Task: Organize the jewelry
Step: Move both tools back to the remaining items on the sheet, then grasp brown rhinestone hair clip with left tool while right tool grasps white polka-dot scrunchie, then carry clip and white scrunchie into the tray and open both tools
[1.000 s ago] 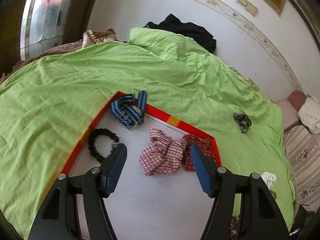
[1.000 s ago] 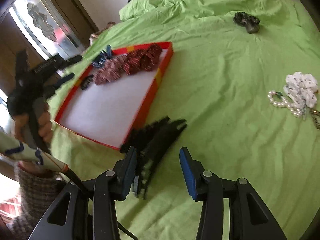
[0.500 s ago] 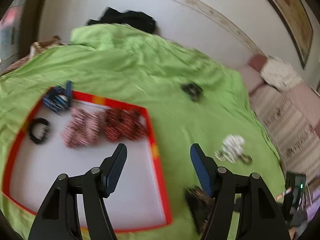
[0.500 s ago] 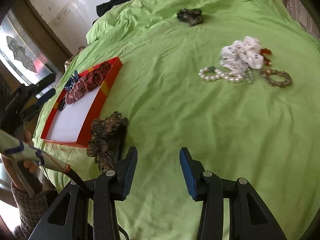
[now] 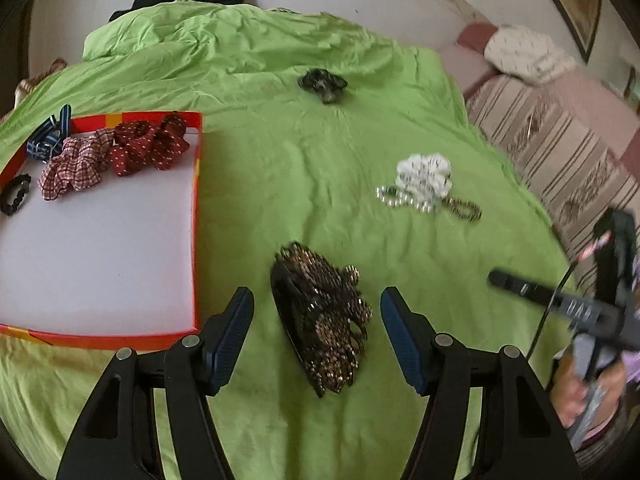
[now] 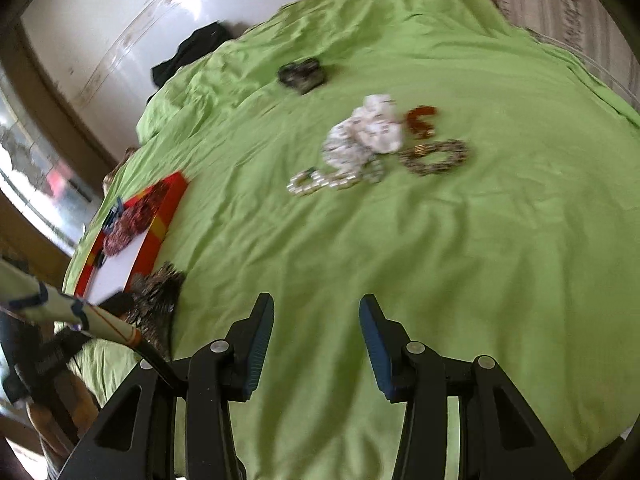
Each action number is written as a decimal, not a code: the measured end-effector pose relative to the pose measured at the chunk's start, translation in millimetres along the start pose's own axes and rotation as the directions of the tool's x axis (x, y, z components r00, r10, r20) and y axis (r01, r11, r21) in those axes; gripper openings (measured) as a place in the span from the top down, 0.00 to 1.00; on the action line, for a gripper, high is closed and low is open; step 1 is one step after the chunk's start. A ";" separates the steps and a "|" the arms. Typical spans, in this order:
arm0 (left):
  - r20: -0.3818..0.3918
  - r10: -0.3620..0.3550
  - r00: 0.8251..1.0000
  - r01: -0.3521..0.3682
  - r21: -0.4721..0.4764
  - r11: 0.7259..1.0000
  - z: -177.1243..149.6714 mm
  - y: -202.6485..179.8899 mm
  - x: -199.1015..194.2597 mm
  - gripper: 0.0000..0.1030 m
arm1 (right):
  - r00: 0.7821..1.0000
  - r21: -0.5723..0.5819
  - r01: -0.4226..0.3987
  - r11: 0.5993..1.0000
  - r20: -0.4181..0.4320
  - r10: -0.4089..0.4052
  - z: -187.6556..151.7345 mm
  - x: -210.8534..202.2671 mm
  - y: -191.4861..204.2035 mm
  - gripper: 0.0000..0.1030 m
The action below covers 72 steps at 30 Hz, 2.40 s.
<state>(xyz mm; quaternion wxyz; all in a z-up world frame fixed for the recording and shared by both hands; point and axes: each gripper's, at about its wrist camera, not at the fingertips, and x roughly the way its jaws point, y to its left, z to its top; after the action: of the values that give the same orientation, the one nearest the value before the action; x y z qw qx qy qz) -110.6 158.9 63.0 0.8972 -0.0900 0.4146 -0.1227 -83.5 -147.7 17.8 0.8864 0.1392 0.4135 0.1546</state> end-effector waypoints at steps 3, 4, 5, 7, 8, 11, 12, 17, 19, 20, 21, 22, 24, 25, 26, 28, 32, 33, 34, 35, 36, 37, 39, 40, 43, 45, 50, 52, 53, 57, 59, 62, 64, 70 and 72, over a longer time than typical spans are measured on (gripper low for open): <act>-0.015 0.030 0.999 -0.030 0.020 0.999 -4.1 -3.8 9.1 0.37 | 0.999 0.000 0.021 1.000 0.026 -0.021 7.9 -2.3 -8.3 0.53; -0.020 0.036 0.999 -0.035 0.023 0.999 -5.0 -3.9 11.8 0.37 | 0.999 -0.002 0.029 1.000 0.033 -0.029 11.0 -2.3 -11.4 0.53; -0.022 0.039 0.999 -0.038 0.026 0.999 -5.9 -4.0 13.8 0.37 | 0.999 -0.004 0.036 0.999 0.039 -0.035 14.8 -1.7 -13.4 0.53; -0.025 0.043 0.999 -0.043 0.030 0.999 -6.9 -4.1 16.6 0.37 | 0.997 -0.014 0.051 0.999 0.058 -0.051 27.1 0.6 -18.3 0.53; -0.026 0.042 0.999 -0.042 0.030 0.999 -6.2 -3.5 17.6 0.37 | 0.996 -0.018 0.062 0.998 0.070 -0.060 33.7 2.0 -19.7 0.53; -0.028 0.032 0.999 -0.032 0.031 0.999 -6.2 -2.7 20.6 0.37 | 0.990 -0.025 0.095 0.995 0.111 -0.092 62.7 10.4 -24.5 0.53; -0.028 0.031 0.999 -0.030 0.033 0.999 -6.1 -3.4 22.0 0.37 | 0.988 -0.023 0.104 0.994 0.116 -0.100 69.2 13.3 -25.5 0.53; -0.024 0.027 0.999 -0.026 0.058 0.998 -6.4 -6.4 27.9 0.37 | 0.985 -0.006 0.132 0.991 0.109 -0.131 118.2 44.7 -33.1 0.53; -0.026 0.032 0.999 -0.030 0.063 0.998 -6.0 -6.1 31.2 0.37 | 0.986 -0.001 0.142 0.990 0.092 -0.142 132.2 59.7 -35.0 0.53; -0.028 0.031 0.999 -0.029 0.064 0.998 -5.7 -5.0 32.5 0.37 | 0.985 0.000 0.148 0.989 0.086 -0.147 137.0 65.8 -35.3 0.53; -0.032 0.030 0.999 -0.028 0.064 0.998 -5.2 -4.0 34.5 0.37 | 0.986 0.000 0.150 0.989 0.079 -0.149 141.7 71.8 -35.2 0.53; -0.034 0.029 0.999 -0.027 0.065 0.998 -5.2 -4.2 35.3 0.37 | 0.986 -0.001 0.150 0.989 0.068 -0.150 146.7 79.8 -35.4 0.53; -0.032 0.028 0.999 -0.026 0.077 0.997 -4.8 -5.9 36.1 0.37 | 0.985 -0.006 0.166 0.986 0.053 -0.165 152.0 90.9 -34.1 0.53; -0.031 0.029 0.999 -0.027 0.085 0.996 -5.2 -7.2 36.3 0.37 | 0.984 -0.014 0.175 0.984 0.047 -0.174 153.1 95.3 -34.7 0.53; -0.026 0.034 0.999 -0.031 0.096 0.995 -5.8 -9.1 36.2 0.37 | 0.982 -0.023 0.186 0.982 0.041 -0.185 154.1 98.8 -34.2 0.53; -0.018 0.048 0.999 -0.045 0.108 0.993 -6.8 -11.1 36.0 0.50 | 0.977 -0.048 0.212 0.976 0.037 -0.211 155.7 103.6 -32.3 0.69; -0.010 0.030 0.999 -0.029 0.113 0.993 -6.9 -13.3 31.9 0.56 | 0.974 -0.069 0.226 0.972 0.039 -0.224 155.1 97.9 -31.7 0.88; 0.004 0.015 1.000 -0.015 0.119 0.993 -6.8 -15.4 26.9 0.56 | 0.974 -0.069 0.227 0.971 0.045 -0.224 155.3 93.8 -30.7 0.89; 0.019 0.007 1.000 -0.010 0.125 0.992 -6.6 -17.5 22.8 0.56 | 0.974 -0.067 0.223 0.972 0.057 -0.220 155.6 86.1 -29.0 0.89; 0.038 -0.003 0.999 -0.002 0.134 0.991 -6.5 -20.0 16.9 0.57 | 0.974 -0.065 0.223 0.973 0.066 -0.218 156.4 80.1 -27.7 0.89; 0.054 -0.015 0.998 0.007 0.141 0.990 -6.3 -22.3 11.4 0.57 | 0.973 -0.063 0.224 0.973 0.075 -0.219 157.1 74.0 -25.9 0.90; 0.067 -0.028 0.997 0.018 0.146 0.989 -5.7 -23.9 5.9 0.57 | 0.971 -0.063 0.226 0.972 0.090 -0.220 157.9 64.0 -22.7 0.90; 0.089 -0.052 0.995 0.038 0.151 0.988 -4.5 -25.6 -4.1 0.57 | 0.970 -0.065 0.224 0.973 0.116 -0.215 158.8 46.6 -16.7 0.90; 0.099 -0.063 0.993 0.048 0.147 0.988 -3.0 -25.2 -9.3 0.57 | 0.969 -0.067 0.222 0.973 0.128 -0.212 159.2 38.5 -12.7 0.90; 0.126 -0.075 0.989 0.060 0.119 0.991 0.6 -18.0 -22.2 0.57 | 0.965 -0.081 0.216 0.973 0.171 -0.200 160.7 11.7 2.2 0.90; 0.148 -0.064 0.987 0.051 0.094 0.994 3.0 -9.1 -31.6 0.57 | 0.963 -0.095 0.206 0.974 0.197 -0.184 160.4 -5.3 14.6 0.90; 0.202 0.001 0.979 -0.008 0.032 0.999 13.3 19.6 -55.4 0.57 | 0.969 -0.169 0.168 0.971 0.211 -0.130 150.6 -27.7 56.1 0.90; 0.220 0.046 0.974 -0.046 -0.006 0.999 18.6 37.1 -65.7 0.57 | 0.974 -0.204 0.149 0.968 0.201 -0.107 144.3 -28.2 74.4 0.90; 0.227 0.069 0.972 -0.064 -0.029 0.998 22.0 46.5 -70.7 0.57 | 0.978 -0.230 0.132 0.964 0.187 -0.089 139.4 -26.3 87.8 0.90; 0.228 0.196 0.954 -0.178 -0.098 0.979 38.0 84.1 -84.8 0.57 | 0.989 -0.303 0.072 0.950 0.146 -0.028 124.0 -16.7 129.4 0.90; 0.216 0.250 0.944 -0.226 -0.130 0.965 44.1 101.0 -86.0 0.57 | 0.993 -0.345 0.027 0.938 0.117 0.014 116.0 -8.5 157.5 0.90; 0.171 0.311 0.935 -0.275 -0.205 0.939 53.9 136.5 -82.9 0.57 | 0.996 -0.381 -0.033 0.924 0.068 0.064 105.6 6.4 190.4 0.90; 0.131 0.352 0.927 -0.317 -0.231 0.920 57.4 155.5 -77.8 0.57 | 0.995 -0.404 -0.071 0.912 0.030 0.091 97.8 19.8 215.0 0.90; 0.065 0.364 0.929 -0.331 -0.294 0.897 54.0 198.1 -68.3 0.57 | 0.988 -0.448 -0.156 0.880 -0.063 0.143 77.4 58.6 272.9 0.90; 0.048 0.375 0.926 -0.345 -0.302 0.889 49.8 206.3 -67.0 0.57 | 0.981 -0.444 -0.191 0.875 -0.097 0.165 70.8 72.1 288.5 0.90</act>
<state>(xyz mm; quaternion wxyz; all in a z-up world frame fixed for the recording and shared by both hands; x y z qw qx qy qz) -84.4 378.3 89.0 0.9020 -0.1477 0.3898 0.1125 -30.4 135.5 120.0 0.8644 -0.0373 0.3766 0.3311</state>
